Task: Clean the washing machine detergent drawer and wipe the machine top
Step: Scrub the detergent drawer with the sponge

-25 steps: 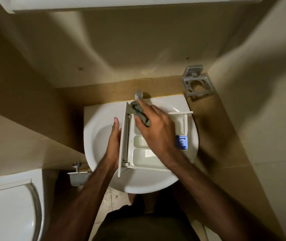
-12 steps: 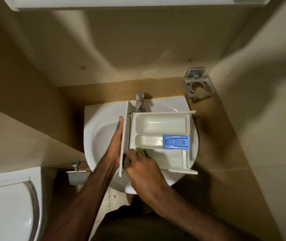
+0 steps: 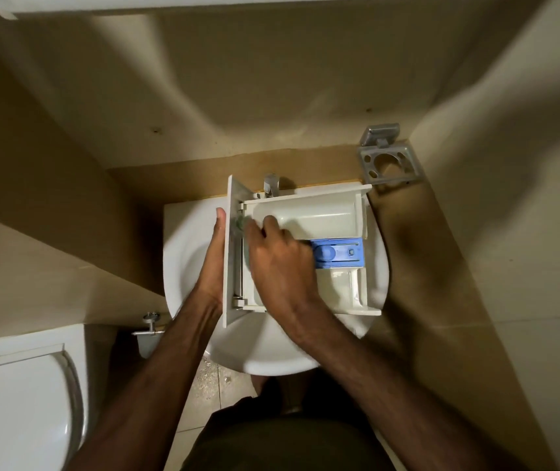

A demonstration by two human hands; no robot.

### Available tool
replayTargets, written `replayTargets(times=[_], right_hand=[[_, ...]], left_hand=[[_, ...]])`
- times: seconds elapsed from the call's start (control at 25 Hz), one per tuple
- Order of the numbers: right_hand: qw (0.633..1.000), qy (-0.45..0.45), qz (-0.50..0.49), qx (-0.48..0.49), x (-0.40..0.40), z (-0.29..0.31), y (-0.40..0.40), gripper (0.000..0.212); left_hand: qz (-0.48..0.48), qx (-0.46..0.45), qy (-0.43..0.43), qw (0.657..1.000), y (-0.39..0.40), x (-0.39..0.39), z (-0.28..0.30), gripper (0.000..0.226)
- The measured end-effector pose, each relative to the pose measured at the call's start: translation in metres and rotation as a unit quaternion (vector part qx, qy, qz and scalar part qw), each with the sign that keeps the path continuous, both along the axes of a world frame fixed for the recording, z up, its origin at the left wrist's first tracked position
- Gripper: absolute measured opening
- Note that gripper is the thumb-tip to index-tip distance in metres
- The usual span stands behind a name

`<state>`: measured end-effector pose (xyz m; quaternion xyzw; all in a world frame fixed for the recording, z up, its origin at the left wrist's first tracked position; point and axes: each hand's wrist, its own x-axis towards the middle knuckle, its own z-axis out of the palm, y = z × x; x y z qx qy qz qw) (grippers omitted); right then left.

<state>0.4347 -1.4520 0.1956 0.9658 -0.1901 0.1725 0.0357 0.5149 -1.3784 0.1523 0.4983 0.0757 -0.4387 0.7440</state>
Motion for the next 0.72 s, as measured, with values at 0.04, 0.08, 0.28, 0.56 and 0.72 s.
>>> replayTargets(times=[0.04,0.08,0.28,0.56,0.72], right_hand=[[0.999,-0.002,0.031,-0.008,-0.009,-0.003,0.008,0.035],[0.998,0.002,0.055,-0.011,-0.020,-0.007,0.016,0.037],[0.989,-0.023,0.111,0.093,-0.078,-0.016,0.027,0.049],[0.893,-0.396,-0.084,0.195,-0.118,0.011,-0.037,0.031],[0.921,-0.350,0.015,0.173,-0.101,0.000,-0.030,0.034]], left_hand=[[-0.003,-0.002,0.006,1.000,0.001,-0.001,0.000,0.067],[-0.008,-0.008,0.014,1.000,0.002,-0.002,0.000,0.066],[0.000,-0.023,0.032,0.999,0.004,-0.006,0.009,0.076],[0.080,-0.047,0.023,0.995,0.019,-0.011,0.023,0.057],[0.135,-0.065,0.104,0.983,0.026,-0.015,0.015,0.051]])
